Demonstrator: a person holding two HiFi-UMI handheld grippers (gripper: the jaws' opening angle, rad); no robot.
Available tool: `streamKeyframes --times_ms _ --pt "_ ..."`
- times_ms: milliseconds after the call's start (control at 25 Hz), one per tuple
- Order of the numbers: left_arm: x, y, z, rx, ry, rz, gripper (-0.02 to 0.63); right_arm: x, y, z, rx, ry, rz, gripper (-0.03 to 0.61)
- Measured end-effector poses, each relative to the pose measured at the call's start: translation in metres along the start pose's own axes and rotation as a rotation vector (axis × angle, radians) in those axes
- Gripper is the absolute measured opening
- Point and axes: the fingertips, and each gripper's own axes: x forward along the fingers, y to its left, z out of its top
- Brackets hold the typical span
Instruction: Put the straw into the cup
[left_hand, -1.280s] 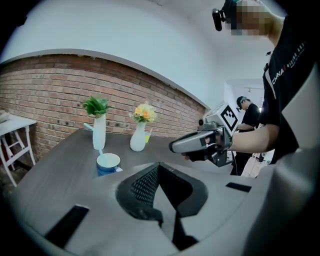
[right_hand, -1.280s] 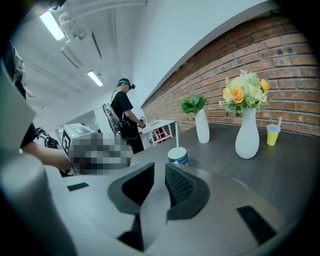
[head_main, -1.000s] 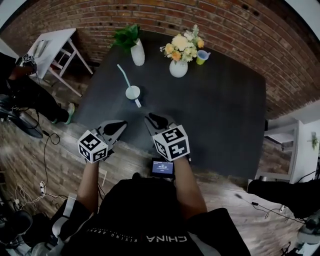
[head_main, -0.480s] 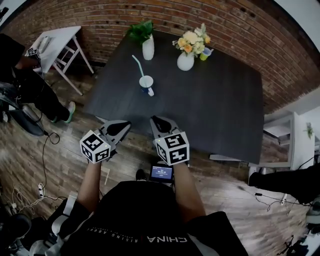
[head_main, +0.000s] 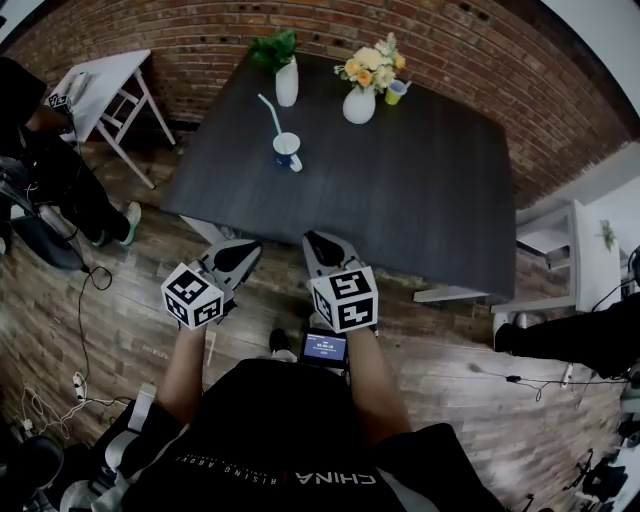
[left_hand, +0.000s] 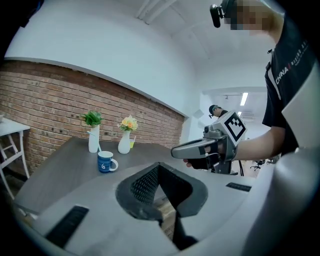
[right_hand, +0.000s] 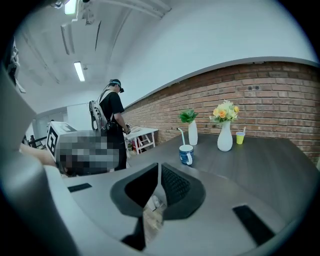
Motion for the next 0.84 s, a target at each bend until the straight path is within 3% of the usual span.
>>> streamKeyframes --times_ms 840 --pt "0.005 -0.021 -0.004 0.032 0.011 -0.031 0.003 -0.021 0.002 -0.001 -0.015 -0.032 -0.035 0.031"
